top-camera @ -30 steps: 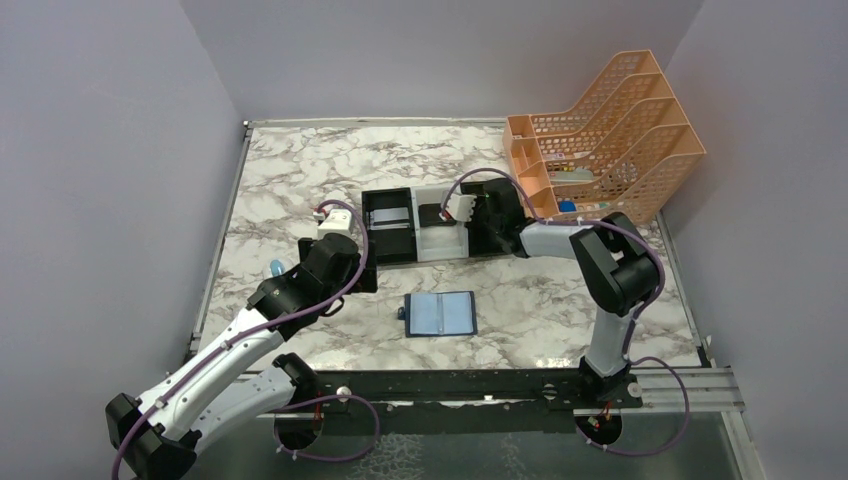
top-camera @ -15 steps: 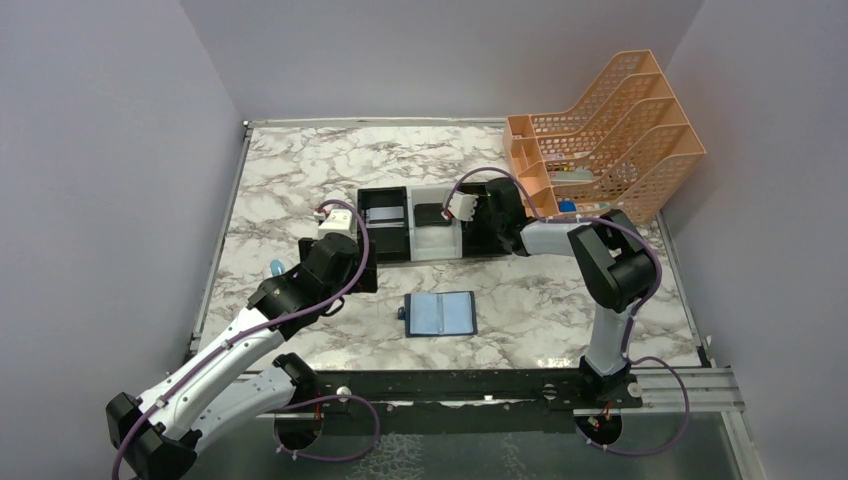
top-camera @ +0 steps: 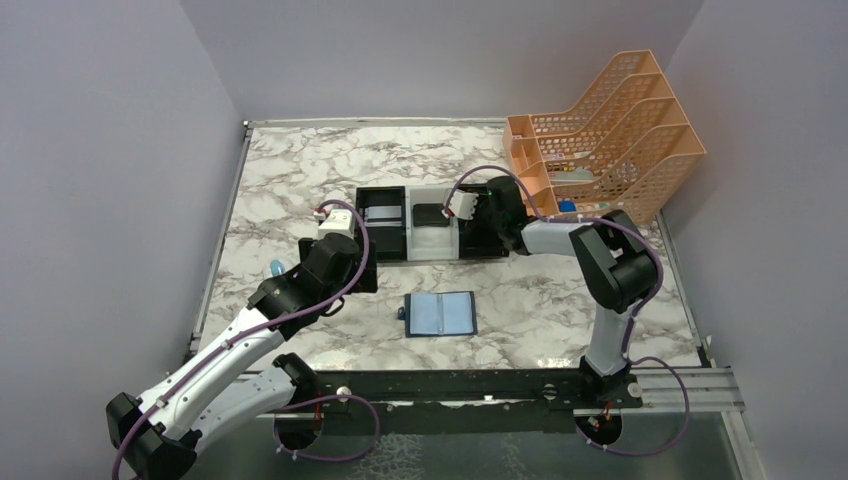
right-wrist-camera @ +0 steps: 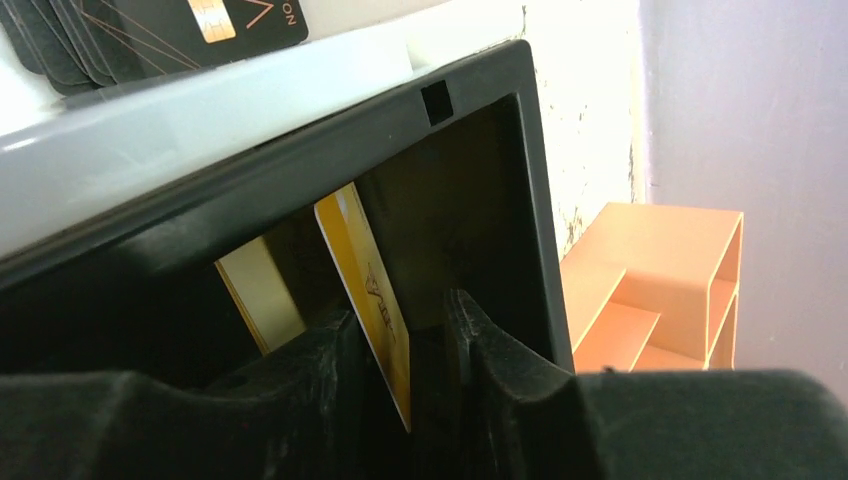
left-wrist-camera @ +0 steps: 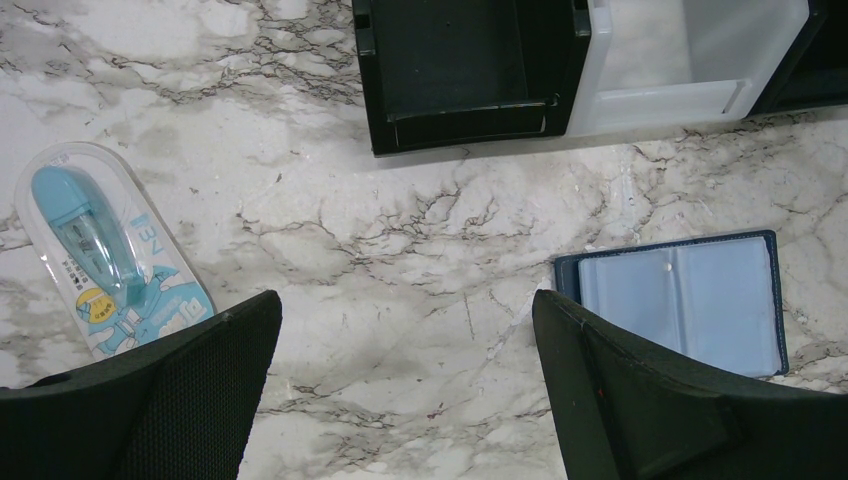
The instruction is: Take the credit cards out of the card holder
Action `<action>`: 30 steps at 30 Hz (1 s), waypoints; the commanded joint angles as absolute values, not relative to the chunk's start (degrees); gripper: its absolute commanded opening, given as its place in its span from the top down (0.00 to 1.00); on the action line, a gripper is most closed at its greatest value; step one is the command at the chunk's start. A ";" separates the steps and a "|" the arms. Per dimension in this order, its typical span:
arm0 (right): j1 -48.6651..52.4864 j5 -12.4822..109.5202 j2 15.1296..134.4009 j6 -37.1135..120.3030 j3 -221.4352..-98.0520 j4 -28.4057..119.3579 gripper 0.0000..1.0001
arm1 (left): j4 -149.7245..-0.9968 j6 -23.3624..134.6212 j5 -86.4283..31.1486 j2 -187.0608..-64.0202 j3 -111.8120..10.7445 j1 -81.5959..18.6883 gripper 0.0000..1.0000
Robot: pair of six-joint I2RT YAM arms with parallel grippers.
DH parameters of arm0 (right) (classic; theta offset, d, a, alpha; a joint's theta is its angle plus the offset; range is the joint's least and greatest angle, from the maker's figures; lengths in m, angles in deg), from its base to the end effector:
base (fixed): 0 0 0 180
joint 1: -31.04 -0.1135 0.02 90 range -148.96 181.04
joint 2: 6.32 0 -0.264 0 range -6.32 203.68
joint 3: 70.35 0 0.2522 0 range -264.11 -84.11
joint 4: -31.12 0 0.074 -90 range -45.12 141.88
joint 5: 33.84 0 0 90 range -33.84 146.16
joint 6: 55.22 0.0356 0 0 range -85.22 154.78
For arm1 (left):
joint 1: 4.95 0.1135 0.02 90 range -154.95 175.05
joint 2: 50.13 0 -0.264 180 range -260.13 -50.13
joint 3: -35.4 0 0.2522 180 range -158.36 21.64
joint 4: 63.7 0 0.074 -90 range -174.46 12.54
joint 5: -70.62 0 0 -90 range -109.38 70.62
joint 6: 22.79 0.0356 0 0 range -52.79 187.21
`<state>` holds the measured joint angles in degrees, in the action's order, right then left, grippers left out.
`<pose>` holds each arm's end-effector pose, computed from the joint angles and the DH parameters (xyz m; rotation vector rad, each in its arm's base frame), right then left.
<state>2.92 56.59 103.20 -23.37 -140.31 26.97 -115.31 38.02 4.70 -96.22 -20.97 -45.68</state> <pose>0.3458 0.1845 0.1382 -1.5046 1.6121 -0.3028 0.1345 -0.0967 0.2784 0.0101 2.2243 -0.1867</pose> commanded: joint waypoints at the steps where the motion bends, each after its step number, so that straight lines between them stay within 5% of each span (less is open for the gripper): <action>1: 2.83 54.60 102.99 -23.53 -140.45 31.35 0.64 | -115.10 38.12 6.24 -96.07 -20.46 -45.82 0.01; 28: 3.52 51.12 99.41 -21.56 -143.46 41.40 0.61 | -115.09 38.12 5.78 -95.97 -20.38 -45.82 0.01; 30: 3.66 50.27 98.95 -21.31 -143.73 42.36 0.46 | -115.12 38.03 5.70 -95.93 -20.38 -45.85 0.01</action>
<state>3.05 52.30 100.95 -21.29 -142.19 38.05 -115.31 38.02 4.67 -96.22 -20.97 -45.68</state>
